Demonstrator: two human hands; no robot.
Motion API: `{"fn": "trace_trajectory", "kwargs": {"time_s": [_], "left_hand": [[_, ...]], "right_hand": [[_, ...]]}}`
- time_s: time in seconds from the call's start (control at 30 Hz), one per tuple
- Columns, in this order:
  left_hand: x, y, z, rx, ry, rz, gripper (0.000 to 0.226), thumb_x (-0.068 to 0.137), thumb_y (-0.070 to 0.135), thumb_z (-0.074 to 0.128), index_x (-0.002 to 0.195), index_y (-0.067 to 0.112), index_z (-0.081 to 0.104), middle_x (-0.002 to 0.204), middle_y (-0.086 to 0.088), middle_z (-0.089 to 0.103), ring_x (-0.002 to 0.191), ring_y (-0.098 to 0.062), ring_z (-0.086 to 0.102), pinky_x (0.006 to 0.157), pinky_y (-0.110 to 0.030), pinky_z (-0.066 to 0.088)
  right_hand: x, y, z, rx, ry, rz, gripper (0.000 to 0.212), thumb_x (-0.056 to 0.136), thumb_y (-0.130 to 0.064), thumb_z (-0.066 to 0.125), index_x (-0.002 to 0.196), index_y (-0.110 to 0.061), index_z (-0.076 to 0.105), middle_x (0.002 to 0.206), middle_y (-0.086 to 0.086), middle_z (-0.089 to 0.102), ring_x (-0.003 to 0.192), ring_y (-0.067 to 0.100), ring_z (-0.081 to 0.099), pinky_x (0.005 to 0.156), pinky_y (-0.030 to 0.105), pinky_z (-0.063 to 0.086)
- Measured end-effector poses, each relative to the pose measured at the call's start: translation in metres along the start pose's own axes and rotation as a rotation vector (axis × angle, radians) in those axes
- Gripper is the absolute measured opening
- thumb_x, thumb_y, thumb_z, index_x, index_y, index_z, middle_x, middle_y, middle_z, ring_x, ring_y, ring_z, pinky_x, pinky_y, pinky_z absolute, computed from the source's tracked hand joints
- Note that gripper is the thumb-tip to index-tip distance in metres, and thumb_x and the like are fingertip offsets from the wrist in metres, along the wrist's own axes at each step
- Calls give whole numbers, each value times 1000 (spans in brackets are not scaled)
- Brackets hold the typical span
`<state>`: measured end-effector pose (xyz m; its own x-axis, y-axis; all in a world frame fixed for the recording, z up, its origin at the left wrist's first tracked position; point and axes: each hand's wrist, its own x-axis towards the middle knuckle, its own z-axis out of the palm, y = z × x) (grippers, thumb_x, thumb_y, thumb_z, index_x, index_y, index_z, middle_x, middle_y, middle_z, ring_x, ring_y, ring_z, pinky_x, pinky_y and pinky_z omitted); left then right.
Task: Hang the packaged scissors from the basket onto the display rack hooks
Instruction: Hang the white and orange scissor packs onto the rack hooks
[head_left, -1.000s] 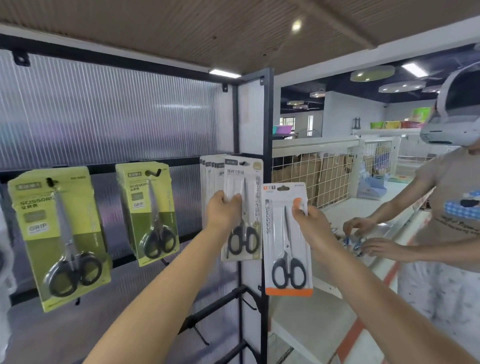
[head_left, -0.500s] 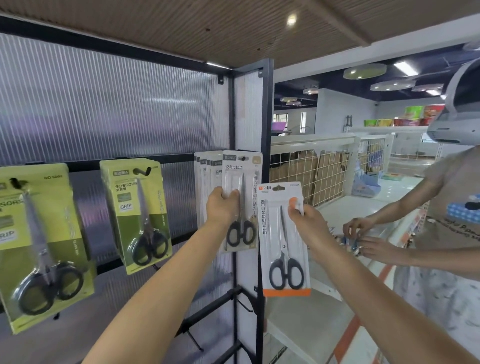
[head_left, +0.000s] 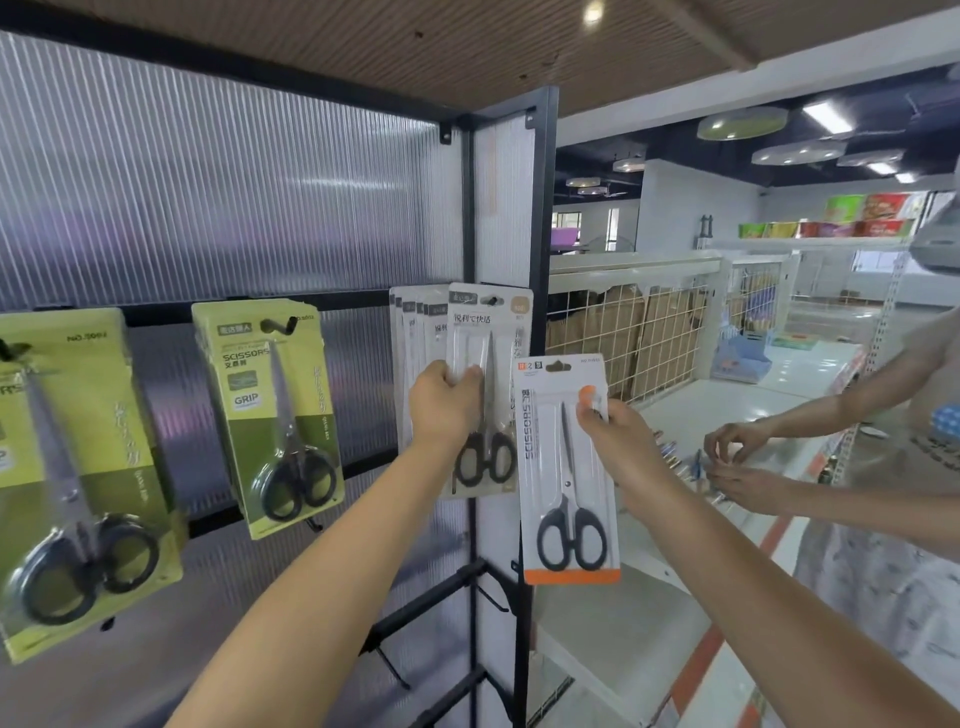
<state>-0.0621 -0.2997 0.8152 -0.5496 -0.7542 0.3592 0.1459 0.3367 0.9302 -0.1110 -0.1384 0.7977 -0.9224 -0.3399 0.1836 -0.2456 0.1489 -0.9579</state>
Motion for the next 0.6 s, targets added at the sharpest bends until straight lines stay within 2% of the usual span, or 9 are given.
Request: {"fn": "trace_trajectory", "kwargs": {"time_s": [0.1, 0.17, 0.27, 0.33, 0.4, 0.43, 0.53, 0.6], "left_hand": [[-3, 2, 3, -22, 3, -1, 39, 88, 14, 56, 60, 16, 28, 61, 1, 32, 58, -15, 32, 55, -27, 32], [-4, 2, 6, -72, 14, -15, 41, 85, 9, 53, 58, 17, 24, 58, 2, 29, 54, -14, 28, 50, -25, 26], [-2, 2, 7, -159, 43, -61, 41, 84, 3, 50, 56, 18, 24, 54, 4, 30, 50, -12, 29, 48, -23, 26], [2, 3, 4, -128, 67, -67, 40, 86, 4, 50, 57, 17, 26, 55, 4, 32, 48, -10, 30, 44, -21, 27], [8, 2, 0, -44, 85, -58, 38, 87, 7, 51, 59, 15, 28, 58, 3, 34, 51, -10, 31, 43, -22, 29], [11, 1, -1, -17, 91, -54, 37, 88, 9, 51, 59, 15, 28, 60, 3, 34, 52, -10, 30, 45, -23, 29], [17, -8, -3, 63, 72, -43, 34, 91, 16, 51, 63, 15, 31, 64, 3, 37, 59, -13, 36, 49, -23, 31], [19, -13, -6, 126, 56, -29, 32, 94, 20, 50, 66, 16, 33, 66, 3, 40, 62, -13, 39, 50, -22, 33]], "right_hand": [[0, 0, -1, 0, 0, 3, 44, 96, -45, 43, 129, -17, 51, 113, 1, 58, 95, 12, 52, 84, 31, 38], [-3, -1, -1, -10, 2, 13, 41, 97, -43, 43, 125, -15, 53, 120, 11, 57, 104, 19, 55, 90, 35, 42], [-8, -4, -2, -14, -5, 12, 36, 98, -40, 42, 122, -15, 54, 128, 12, 54, 105, 21, 54, 94, 35, 39], [-9, -4, -3, -21, -16, 10, 38, 99, -40, 42, 123, -13, 53, 126, 11, 56, 101, 21, 54, 92, 34, 39], [-9, -5, -2, -32, -14, 13, 37, 98, -40, 42, 118, -12, 54, 119, 15, 58, 110, 31, 54, 96, 41, 41], [-8, -5, -2, -29, -13, 15, 35, 98, -41, 43, 119, -15, 53, 123, 15, 57, 114, 33, 53, 98, 43, 40], [-3, -4, 0, -6, -12, -7, 43, 97, -44, 44, 131, -19, 50, 120, 1, 57, 97, 12, 53, 90, 33, 39], [-2, -3, 2, -8, -20, -18, 44, 97, -43, 44, 134, -20, 49, 119, -3, 56, 101, 11, 50, 91, 31, 36]]}}
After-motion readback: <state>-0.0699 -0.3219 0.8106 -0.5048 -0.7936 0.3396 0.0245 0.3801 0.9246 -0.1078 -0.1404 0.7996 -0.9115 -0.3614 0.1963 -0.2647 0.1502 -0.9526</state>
